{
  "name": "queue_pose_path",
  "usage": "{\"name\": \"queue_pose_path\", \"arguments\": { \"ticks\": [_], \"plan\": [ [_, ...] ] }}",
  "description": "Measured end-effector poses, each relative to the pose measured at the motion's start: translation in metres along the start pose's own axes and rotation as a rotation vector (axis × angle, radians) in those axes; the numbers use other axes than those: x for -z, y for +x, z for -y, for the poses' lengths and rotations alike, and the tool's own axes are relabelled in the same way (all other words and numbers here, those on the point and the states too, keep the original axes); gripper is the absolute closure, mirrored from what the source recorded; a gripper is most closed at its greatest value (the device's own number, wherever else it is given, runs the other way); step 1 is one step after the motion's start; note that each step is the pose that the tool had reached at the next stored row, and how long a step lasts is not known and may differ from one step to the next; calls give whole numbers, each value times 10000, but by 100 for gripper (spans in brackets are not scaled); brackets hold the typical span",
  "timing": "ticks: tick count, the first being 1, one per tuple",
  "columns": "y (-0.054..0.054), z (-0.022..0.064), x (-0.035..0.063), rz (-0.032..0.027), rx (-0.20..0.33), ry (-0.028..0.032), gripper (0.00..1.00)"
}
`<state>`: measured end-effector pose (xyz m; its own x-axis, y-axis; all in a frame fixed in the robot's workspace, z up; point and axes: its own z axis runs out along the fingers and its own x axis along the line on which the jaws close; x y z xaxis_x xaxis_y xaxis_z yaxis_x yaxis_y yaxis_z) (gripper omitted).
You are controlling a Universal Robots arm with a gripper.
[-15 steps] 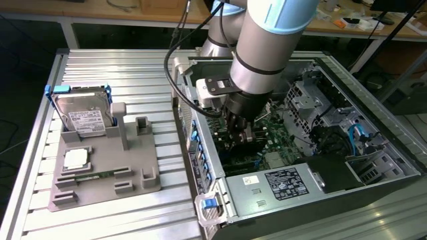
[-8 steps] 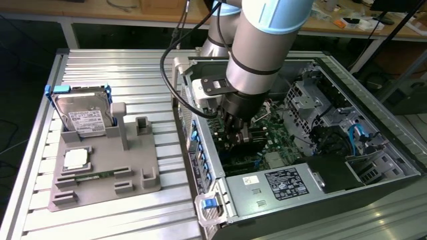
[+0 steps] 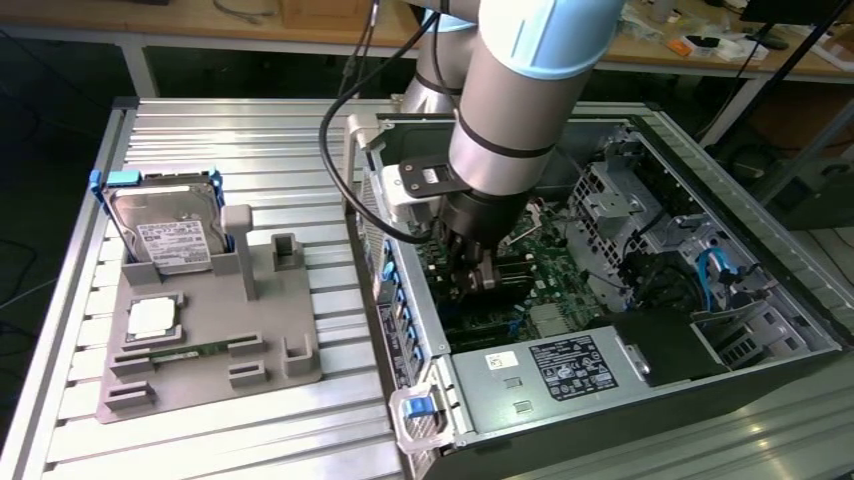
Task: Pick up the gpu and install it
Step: 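Press down on the gpu until it lock into place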
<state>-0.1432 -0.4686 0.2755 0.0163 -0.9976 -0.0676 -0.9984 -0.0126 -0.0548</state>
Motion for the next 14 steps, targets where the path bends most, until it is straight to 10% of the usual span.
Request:
{"name": "queue_pose_path", "arguments": {
  "ticks": [14],
  "plan": [
    [-2,-4,28,5,0,3,89]
  ]
}}
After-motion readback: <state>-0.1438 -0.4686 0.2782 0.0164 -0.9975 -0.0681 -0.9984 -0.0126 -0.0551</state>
